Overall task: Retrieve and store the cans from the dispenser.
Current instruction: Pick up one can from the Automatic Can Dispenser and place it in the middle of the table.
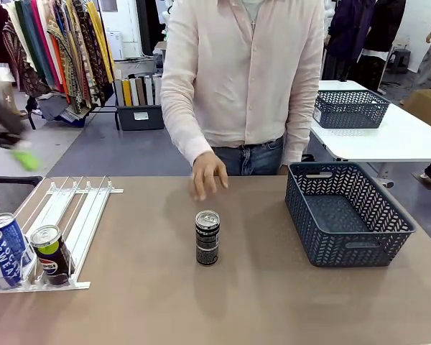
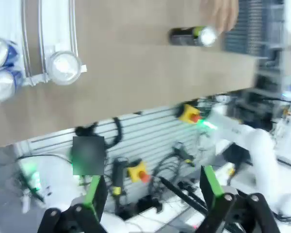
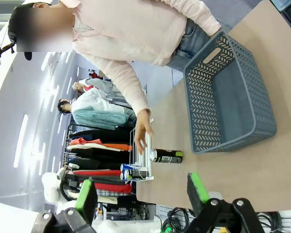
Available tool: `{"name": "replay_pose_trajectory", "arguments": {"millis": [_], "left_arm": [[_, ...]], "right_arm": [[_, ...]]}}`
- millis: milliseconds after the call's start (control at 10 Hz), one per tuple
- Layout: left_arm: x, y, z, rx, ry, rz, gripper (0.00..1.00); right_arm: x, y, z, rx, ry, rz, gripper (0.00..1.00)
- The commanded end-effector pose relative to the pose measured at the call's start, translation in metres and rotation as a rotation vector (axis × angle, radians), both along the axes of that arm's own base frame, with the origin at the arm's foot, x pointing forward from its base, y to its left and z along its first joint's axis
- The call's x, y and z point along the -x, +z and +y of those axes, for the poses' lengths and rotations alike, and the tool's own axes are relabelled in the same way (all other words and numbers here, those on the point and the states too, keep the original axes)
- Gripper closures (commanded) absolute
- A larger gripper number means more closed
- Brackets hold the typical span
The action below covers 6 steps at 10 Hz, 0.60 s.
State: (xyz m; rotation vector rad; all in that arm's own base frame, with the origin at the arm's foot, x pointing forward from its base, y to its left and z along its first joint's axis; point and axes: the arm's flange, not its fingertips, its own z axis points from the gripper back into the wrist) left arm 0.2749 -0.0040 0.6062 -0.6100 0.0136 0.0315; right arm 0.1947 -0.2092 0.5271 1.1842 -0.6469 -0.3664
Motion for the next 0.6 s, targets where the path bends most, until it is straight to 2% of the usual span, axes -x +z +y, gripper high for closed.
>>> {"name": "replay_pose_trajectory", "arguments": {"millis": [0, 200, 300, 400, 500], "left_arm": [[0.032, -0.033, 0.087, 0.342, 0.139, -0.032, 0.0], [0.069, -0.067, 0.152, 0.583, 0.336, -0.225, 0.0], [0.077, -0.079, 0.163, 0.614, 0.379, -0.275, 0.0], [0.079, -0.087, 0.169, 0.601, 0.406, -0.31, 0.0], [0.076, -0.092, 0.168, 0.562, 0.421, -0.249, 0.0]], "right_arm": [[-0.002, 0.004, -0.001, -0.008, 0.006, -0.041, 0.0], [-0.002, 0.004, -0.001, -0.008, 0.006, -0.041, 0.0], [-0.002, 0.004, -0.001, -0.008, 0.006, -0.041, 0.0], [-0.002, 0.004, -0.001, -0.008, 0.006, -0.041, 0.0], [-0.002, 0.004, -0.001, -0.008, 0.006, -0.041, 0.0]]}}
